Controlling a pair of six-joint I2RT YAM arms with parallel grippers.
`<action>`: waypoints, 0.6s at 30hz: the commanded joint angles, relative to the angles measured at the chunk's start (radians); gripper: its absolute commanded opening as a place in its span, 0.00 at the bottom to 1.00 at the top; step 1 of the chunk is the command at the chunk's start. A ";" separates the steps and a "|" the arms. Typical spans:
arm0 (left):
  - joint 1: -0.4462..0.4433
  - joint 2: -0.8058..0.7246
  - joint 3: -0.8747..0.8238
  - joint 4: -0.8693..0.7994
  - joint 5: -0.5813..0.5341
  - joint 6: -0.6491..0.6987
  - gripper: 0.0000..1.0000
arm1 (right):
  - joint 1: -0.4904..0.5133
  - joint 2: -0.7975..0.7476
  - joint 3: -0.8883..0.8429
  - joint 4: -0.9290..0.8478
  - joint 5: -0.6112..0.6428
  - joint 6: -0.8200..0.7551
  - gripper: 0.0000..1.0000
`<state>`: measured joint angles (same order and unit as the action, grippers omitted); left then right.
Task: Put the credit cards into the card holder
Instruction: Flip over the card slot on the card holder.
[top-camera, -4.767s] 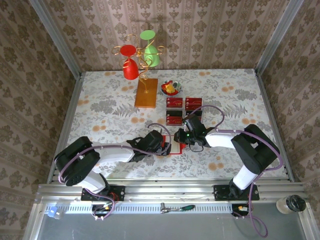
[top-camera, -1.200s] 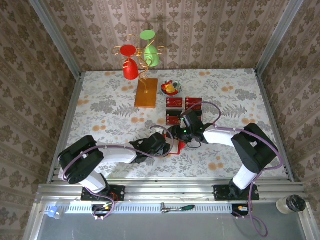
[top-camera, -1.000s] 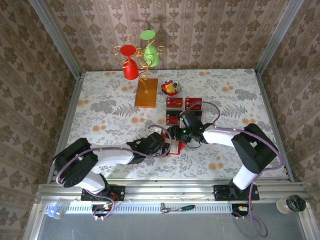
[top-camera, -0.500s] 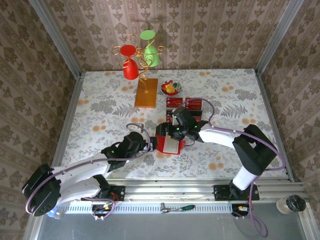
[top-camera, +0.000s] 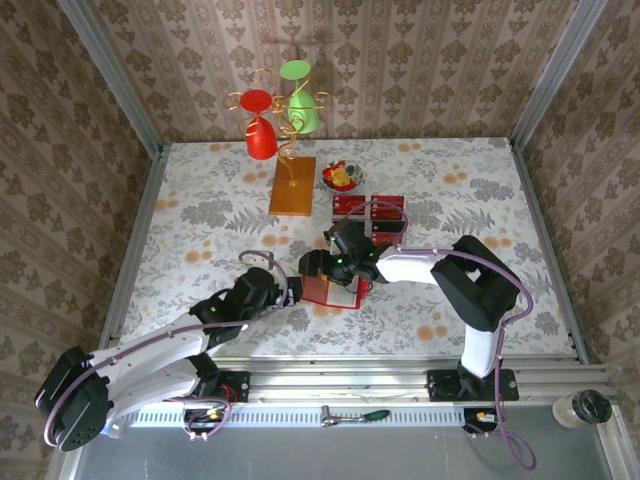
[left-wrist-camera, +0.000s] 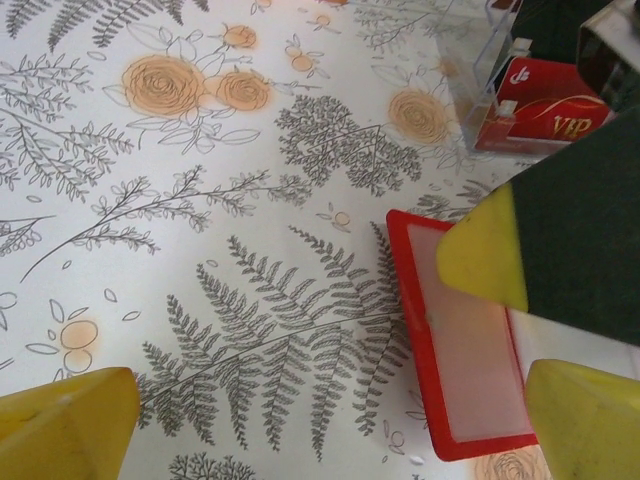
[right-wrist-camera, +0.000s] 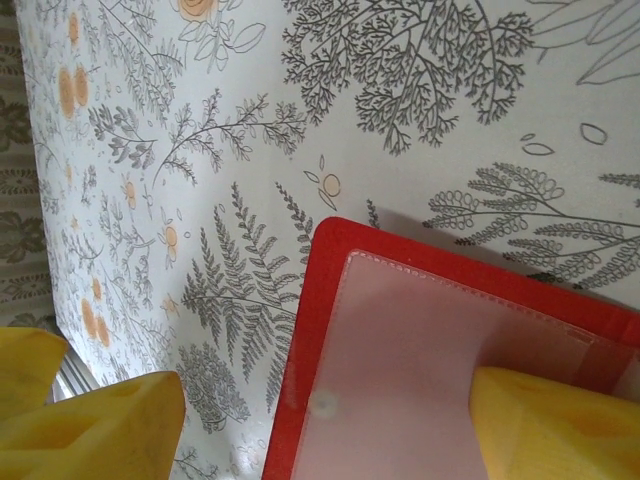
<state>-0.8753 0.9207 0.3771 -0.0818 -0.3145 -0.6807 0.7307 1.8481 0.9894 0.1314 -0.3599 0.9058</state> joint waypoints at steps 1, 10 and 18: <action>0.007 -0.010 -0.014 -0.020 -0.005 -0.016 1.00 | 0.005 0.022 -0.006 0.018 0.003 0.019 0.76; 0.006 0.046 -0.002 0.003 0.003 -0.012 1.00 | 0.001 -0.061 -0.048 0.001 0.017 0.001 0.74; 0.007 0.114 0.020 0.029 0.009 -0.005 1.00 | -0.010 -0.094 -0.105 0.022 0.011 -0.001 0.61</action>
<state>-0.8753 1.0248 0.3748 -0.0685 -0.3107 -0.6807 0.7280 1.7828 0.9073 0.1513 -0.3546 0.9123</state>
